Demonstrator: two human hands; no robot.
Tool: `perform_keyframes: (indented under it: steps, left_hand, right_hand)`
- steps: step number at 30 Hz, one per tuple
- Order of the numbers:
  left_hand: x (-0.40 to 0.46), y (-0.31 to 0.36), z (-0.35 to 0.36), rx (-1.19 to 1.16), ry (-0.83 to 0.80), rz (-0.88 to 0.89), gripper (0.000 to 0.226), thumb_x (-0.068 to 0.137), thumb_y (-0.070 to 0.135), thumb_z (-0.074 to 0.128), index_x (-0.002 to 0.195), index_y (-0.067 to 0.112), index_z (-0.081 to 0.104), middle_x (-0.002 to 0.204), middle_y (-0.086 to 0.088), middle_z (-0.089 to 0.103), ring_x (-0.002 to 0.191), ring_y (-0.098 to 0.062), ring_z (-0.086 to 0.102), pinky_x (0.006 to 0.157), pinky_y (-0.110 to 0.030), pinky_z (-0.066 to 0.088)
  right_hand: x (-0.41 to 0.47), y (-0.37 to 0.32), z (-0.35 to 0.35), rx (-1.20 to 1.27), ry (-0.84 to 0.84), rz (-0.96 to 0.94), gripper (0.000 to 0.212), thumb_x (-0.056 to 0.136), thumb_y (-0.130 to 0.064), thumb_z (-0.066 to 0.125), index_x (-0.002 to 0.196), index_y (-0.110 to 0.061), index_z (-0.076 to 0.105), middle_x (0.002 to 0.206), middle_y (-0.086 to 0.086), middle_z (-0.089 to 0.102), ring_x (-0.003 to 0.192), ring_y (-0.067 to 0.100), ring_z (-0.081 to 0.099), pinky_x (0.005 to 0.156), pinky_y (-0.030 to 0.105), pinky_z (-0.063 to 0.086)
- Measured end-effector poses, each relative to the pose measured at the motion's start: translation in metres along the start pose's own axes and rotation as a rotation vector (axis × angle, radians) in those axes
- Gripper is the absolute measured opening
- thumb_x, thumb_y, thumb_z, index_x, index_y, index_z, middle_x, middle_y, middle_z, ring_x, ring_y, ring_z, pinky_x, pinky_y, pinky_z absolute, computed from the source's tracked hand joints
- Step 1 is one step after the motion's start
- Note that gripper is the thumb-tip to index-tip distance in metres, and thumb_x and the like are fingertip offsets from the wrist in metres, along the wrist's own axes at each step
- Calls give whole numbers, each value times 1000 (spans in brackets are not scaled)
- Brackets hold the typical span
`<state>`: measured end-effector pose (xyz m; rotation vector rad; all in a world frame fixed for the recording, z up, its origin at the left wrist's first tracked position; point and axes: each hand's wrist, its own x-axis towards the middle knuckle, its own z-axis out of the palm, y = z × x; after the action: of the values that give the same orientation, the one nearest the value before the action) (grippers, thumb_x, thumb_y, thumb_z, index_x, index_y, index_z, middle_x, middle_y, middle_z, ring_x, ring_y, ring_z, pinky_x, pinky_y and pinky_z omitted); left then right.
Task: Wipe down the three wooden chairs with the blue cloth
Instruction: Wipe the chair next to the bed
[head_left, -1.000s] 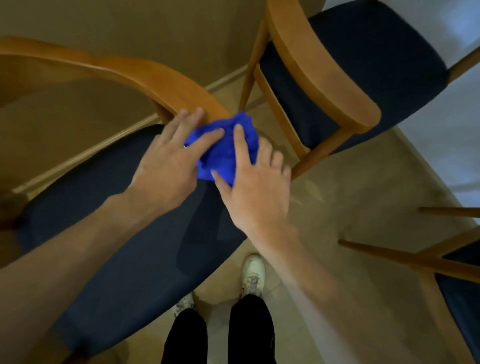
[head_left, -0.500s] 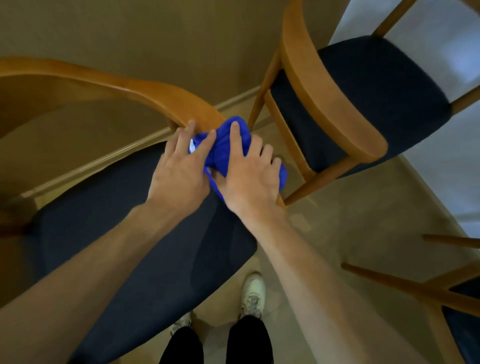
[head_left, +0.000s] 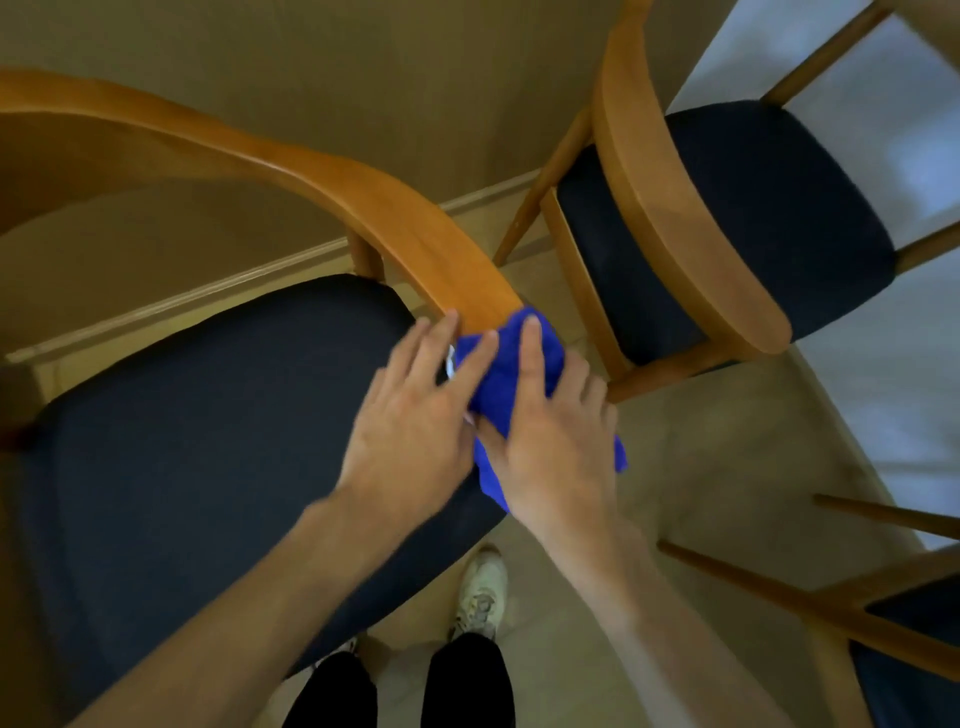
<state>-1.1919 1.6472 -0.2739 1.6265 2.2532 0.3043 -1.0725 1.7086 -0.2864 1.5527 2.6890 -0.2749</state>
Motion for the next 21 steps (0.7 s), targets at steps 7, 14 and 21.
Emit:
perform_keyframes:
  steps: [7,14,21]
  left_hand:
    - [48,-50,-32,31,110,-72,64,88,8,54,147,22,35,156,-10,23,143,-30,22,113,-46,29]
    - [43,-76,-30,-229,179,-183,62,87,7,53,144,25,37,149,1,34,137,-15,31,106,-28,31]
    - [45,-102,-45,-263,164,-248,64,90,7,50,147,28,31,151,3,31,138,-15,28,109,-27,25]
  right_hand:
    - [77,-41,7,-82,80,-85,87,87,-63,52,155,-20,16,137,18,44,109,32,50,88,46,42]
    - [2,0,-1,14,-2,4,92,84,-61,58,156,-27,11,142,16,41,114,33,50,92,47,46]
    - [118,-66,0,-119,25,-198,91,87,-65,52,155,-28,4,138,16,41,113,34,48,91,49,41]
